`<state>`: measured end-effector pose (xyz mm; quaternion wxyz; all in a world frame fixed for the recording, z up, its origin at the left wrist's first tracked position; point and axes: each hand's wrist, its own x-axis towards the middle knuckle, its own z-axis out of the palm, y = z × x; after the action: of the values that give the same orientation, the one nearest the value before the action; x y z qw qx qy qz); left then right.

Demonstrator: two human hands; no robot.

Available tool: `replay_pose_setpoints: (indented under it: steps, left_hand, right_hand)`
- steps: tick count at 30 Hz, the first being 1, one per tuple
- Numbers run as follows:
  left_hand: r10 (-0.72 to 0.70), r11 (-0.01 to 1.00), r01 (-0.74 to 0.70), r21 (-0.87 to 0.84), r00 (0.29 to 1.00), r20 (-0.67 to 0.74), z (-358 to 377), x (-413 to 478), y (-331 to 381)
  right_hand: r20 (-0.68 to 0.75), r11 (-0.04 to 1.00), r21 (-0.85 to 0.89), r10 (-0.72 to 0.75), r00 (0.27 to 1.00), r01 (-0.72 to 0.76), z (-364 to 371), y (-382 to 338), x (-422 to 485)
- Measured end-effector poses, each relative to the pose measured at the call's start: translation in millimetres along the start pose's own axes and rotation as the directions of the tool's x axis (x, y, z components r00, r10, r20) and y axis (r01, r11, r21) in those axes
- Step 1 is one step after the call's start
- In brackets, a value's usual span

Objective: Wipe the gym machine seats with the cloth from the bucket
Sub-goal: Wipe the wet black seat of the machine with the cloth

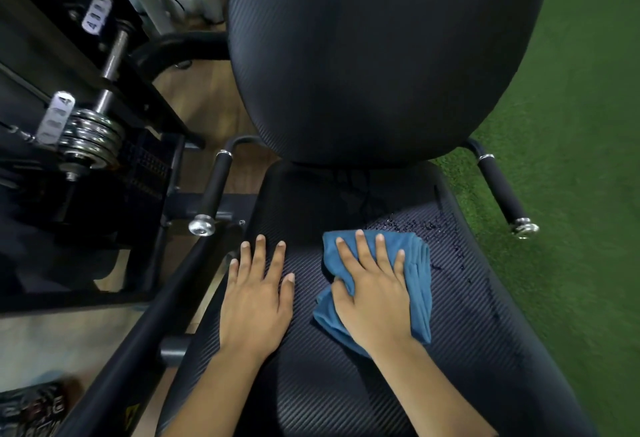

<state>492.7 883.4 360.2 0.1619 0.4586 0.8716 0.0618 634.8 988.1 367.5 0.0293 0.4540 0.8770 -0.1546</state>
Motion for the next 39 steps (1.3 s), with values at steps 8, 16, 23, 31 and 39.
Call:
replay_pose_setpoints:
  steps: [8, 16, 23, 31, 39]
  left_hand:
    - [0.001, 1.000, -0.001, 0.027, 1.000, 0.006, 1, 0, -1]
    - [0.004, 0.999, -0.004, 0.047, 1.000, 0.013, 2, 0, -2]
    - [0.000, 0.998, -0.001, 0.058, 1.000, 0.016, 2, 0, -2]
    - [0.005, 0.999, -0.005, 0.044, 1.000, 0.012, 1, 1, -3]
    - [0.000, 0.997, -0.001, 0.075, 1.000, 0.015, 2, 2, 1]
  right_hand:
    - [-0.051, 0.997, 0.060, -0.052, 0.997, 0.055, -9, 16, -51]
    - [0.025, 0.992, 0.000, -0.124, 0.992, 0.124, -1, -2, -11]
    - [-0.028, 0.998, 0.065, -0.003, 1.000, 0.004, -5, 17, -35]
    - [0.002, 0.994, 0.069, -0.091, 0.996, 0.090, -7, 17, -35]
    - [-0.017, 0.996, 0.068, 0.054, 0.998, -0.053, -8, 9, -20]
